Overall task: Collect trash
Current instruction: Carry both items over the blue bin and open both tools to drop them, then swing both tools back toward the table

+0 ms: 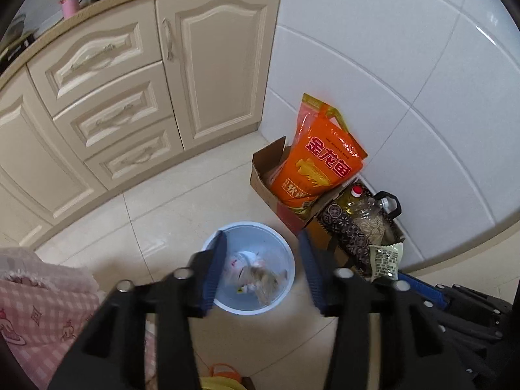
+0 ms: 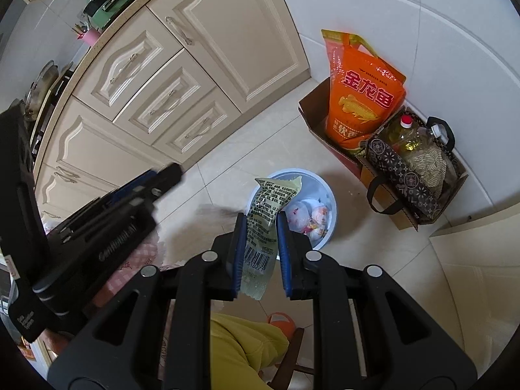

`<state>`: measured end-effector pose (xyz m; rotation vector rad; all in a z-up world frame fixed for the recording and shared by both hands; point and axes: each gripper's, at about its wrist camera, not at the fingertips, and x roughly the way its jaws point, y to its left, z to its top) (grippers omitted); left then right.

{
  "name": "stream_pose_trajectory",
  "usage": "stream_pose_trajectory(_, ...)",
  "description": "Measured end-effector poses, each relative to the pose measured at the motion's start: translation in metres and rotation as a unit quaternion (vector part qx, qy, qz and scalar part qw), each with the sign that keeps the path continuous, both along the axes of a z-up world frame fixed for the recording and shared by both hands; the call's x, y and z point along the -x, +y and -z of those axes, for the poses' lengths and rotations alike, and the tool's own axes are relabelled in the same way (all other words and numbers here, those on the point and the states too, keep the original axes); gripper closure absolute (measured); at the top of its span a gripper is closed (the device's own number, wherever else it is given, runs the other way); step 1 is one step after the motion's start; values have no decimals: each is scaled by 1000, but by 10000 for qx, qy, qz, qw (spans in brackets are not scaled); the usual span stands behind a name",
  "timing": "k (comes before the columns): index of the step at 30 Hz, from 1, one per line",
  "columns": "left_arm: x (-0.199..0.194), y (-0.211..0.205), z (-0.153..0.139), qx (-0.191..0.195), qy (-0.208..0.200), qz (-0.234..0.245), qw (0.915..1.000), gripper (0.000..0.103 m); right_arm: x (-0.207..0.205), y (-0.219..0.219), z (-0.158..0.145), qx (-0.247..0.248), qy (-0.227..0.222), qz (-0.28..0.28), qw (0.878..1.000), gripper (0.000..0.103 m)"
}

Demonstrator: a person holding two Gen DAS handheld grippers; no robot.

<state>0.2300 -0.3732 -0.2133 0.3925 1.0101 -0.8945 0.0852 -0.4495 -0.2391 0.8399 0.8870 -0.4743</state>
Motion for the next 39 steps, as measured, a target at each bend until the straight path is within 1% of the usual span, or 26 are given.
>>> stream_pose_trajectory(4, -6, 9, 2, -93, -28, -134, 9999, 57, -7, 2, 2, 0, 48, -63, 10000, 84)
stream_pose_trajectory(7, -8, 21, 1, -90, -33, -265, 9996, 57, -15, 4, 3, -5, 71, -179, 9998, 84)
stream_pose_trajectory(13, -15, 48, -10, -32, -255, -588, 9979, 57, -39, 12, -3, -11, -51, -495, 9988, 81)
stream_pose_trajectory(15, -19, 55, -12, -73, -319, -716, 9969, 57, -43, 16, -4, 22, -21, -525, 9986, 75)
stream_pose_trajectory(17, -25, 62, -13, -73, -294, -833, 9961, 57, -45, 19, -5, 25, -26, -527, 9986, 52)
stream_pose_trajectory(23, -30, 70, -12, -101, -266, -912, 9954, 57, -45, 24, -6, 20, -5, -522, 9986, 52)
stream_pose_trajectory(32, -11, 72, -19, -7, -225, -730, 9971, 57, -37, 30, -12, 54, 22, -507, 9987, 52)
stream_pose_trajectory(39, 5, 84, -30, 39, -215, -759, 9969, 57, -21, 40, -24, 94, -81, -470, 9988, 52)
